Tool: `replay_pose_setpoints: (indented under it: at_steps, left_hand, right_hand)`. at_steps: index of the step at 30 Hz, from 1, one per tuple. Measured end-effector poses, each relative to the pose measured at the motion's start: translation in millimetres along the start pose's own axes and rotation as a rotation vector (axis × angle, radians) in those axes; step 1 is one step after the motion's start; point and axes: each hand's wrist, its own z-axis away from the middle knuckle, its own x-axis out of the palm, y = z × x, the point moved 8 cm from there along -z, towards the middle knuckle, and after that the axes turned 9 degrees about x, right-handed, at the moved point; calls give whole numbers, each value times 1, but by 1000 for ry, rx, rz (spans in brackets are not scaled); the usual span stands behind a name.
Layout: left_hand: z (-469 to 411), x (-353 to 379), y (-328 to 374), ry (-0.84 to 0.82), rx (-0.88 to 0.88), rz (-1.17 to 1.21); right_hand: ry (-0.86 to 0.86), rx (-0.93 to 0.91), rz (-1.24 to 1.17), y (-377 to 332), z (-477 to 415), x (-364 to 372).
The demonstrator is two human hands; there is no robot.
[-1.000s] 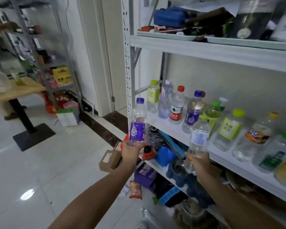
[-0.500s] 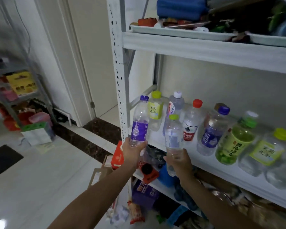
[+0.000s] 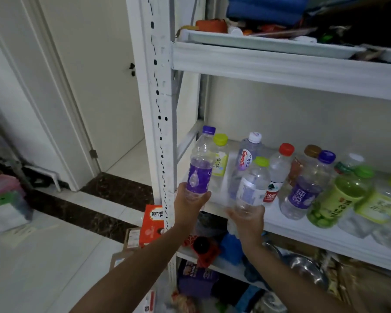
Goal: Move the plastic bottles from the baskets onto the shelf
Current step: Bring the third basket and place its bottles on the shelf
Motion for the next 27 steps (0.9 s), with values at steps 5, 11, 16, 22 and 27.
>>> replay_pose_setpoints:
  at_steps: [5, 11, 16, 22, 27]
  left_hand:
    - [-11, 1, -6, 4, 13, -184]
    - [-20, 13, -14, -64, -8, -94]
    - [-33, 15, -17, -73, -16, -73]
    - [-46, 11, -25, -170, 18, -142]
    - [-54, 12, -28, -231, 44, -166]
  right_hand:
    - [131, -24, -30, -9, -1, -6]
    - [145, -53, -33, -19, -1, -1]
    - [152, -172, -87, -37, -1, 10]
    - [203, -344, -89, -46, -13, 14]
    - [148, -346, -65, -45, -26, 18]
